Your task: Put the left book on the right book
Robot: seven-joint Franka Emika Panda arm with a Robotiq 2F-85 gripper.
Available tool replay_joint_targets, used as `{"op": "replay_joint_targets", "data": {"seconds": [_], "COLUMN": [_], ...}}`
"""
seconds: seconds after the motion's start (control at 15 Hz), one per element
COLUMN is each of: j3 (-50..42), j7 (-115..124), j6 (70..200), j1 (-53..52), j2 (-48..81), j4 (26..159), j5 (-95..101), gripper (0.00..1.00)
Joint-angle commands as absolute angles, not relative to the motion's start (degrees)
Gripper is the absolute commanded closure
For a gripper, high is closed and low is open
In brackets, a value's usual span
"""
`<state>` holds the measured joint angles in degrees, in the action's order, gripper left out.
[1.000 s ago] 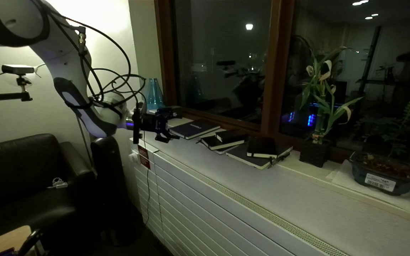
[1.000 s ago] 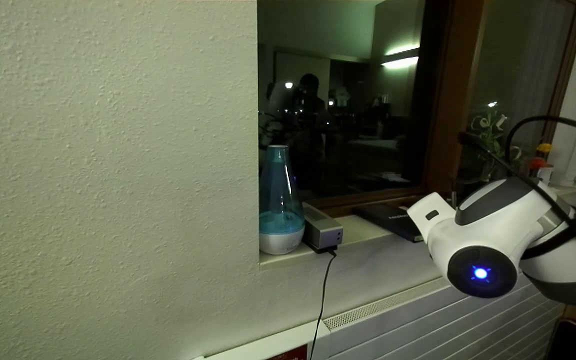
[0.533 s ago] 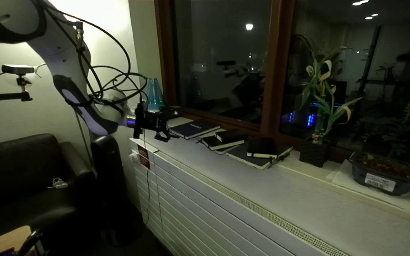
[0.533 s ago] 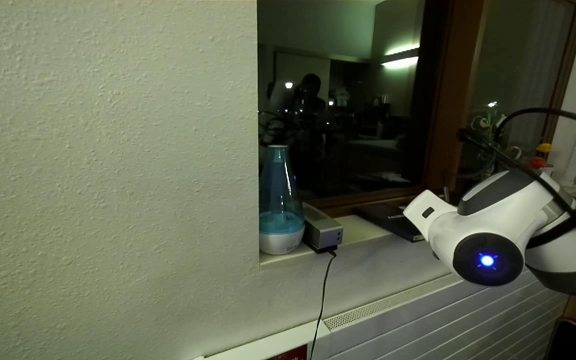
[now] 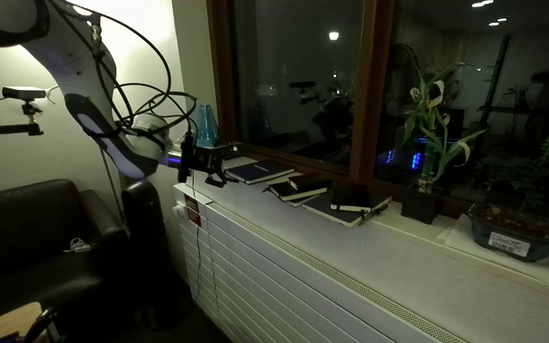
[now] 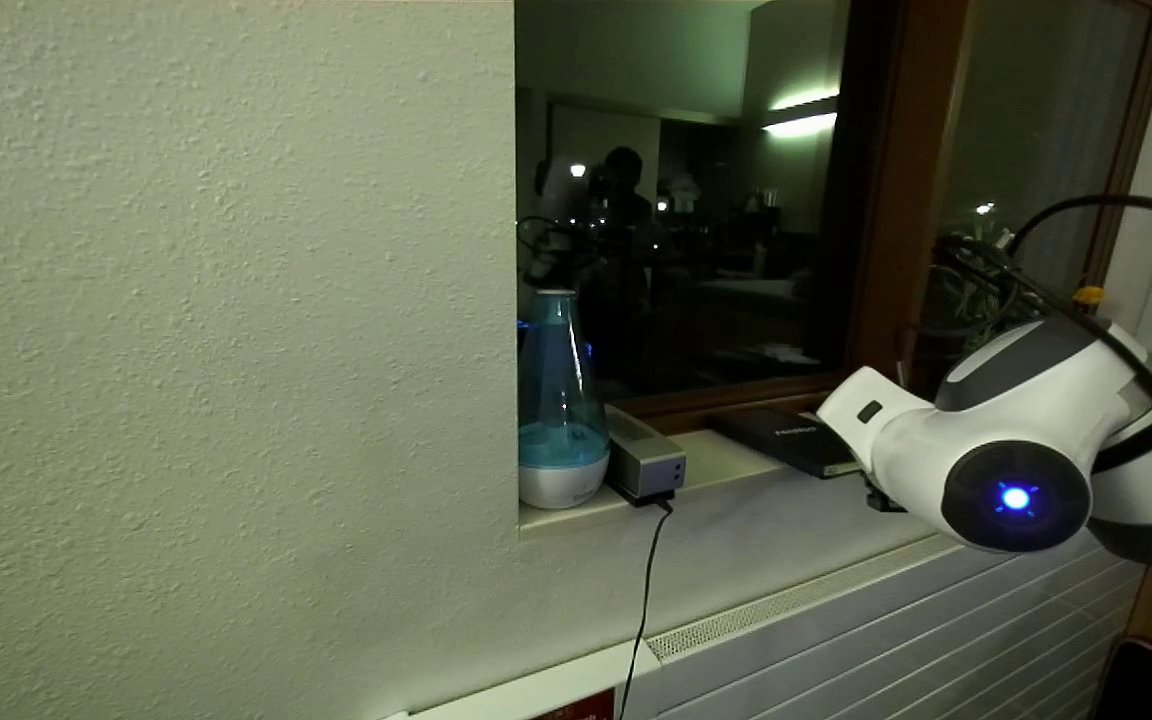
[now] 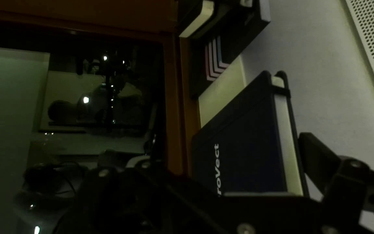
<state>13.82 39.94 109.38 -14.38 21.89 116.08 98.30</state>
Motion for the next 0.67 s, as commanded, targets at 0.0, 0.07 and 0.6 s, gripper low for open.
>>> {"op": "replay_joint_targets", "data": {"seconds": [0.0,0.07,0.6], "j3": [13.5,13.5,13.9], "j7": [42.5,42.8,43.9], "j6": [111.7,111.8,113.3], "j1": [-13.6,-13.5,-13.0], "j2": [18.0,17.8,16.1], "j4": [119.6,119.7,119.4], "j5": [102.3,102.7,103.7], "gripper": [0.00,0.00,0.00]}}
